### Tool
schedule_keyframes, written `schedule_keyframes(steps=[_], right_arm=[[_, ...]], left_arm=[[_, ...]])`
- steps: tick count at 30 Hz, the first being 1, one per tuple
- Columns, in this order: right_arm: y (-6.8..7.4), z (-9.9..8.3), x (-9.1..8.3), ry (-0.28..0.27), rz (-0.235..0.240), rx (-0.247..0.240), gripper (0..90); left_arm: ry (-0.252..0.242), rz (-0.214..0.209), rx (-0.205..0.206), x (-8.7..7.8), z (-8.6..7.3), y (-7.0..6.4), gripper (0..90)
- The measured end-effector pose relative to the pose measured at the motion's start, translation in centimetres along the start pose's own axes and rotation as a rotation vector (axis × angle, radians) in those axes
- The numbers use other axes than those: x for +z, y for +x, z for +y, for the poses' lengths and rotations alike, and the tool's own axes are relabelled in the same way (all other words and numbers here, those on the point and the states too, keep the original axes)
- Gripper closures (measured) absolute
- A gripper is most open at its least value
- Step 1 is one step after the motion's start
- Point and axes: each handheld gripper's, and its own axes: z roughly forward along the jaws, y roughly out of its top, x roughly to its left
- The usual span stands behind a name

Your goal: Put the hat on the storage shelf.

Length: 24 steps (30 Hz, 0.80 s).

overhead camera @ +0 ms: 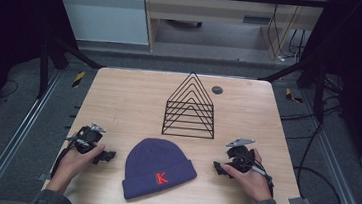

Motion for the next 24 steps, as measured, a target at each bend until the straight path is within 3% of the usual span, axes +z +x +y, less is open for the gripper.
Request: schedule_keyframes(steps=[3,5,9,11,17,24], right_arm=[[0.0,0.0,0.0,0.000,-0.001,0.001,1.5],[0.0,0.0,0.0,-0.001,-0.002,0.002,2.3],[0.0,0.1,-0.3,-0.022,-0.002,0.001,16.3],[0.3,0.3,-0.7,-0.033,-0.009,-0.005,18.8],[2.7,1.5,-2.4,-0.094,0.022,-0.042,31.0],[5.3,2.2,-2.3,-0.077,0.083,-0.079,37.2]], left_arm=[[-0.005,0.001,-0.001,-0.1,0.1,0.0,0.0],[-0.011,0.001,0.000,-0.2,0.1,0.0,5.6],[-0.063,0.006,-0.010,-0.9,0.3,-0.2,7.5],[-0.072,0.005,-0.006,-1.0,0.4,-0.3,8.5],[-0.100,-0.032,0.033,-2.3,1.0,-2.1,12.3],[-0.141,-0.080,0.051,-3.4,2.5,-4.9,19.6]])
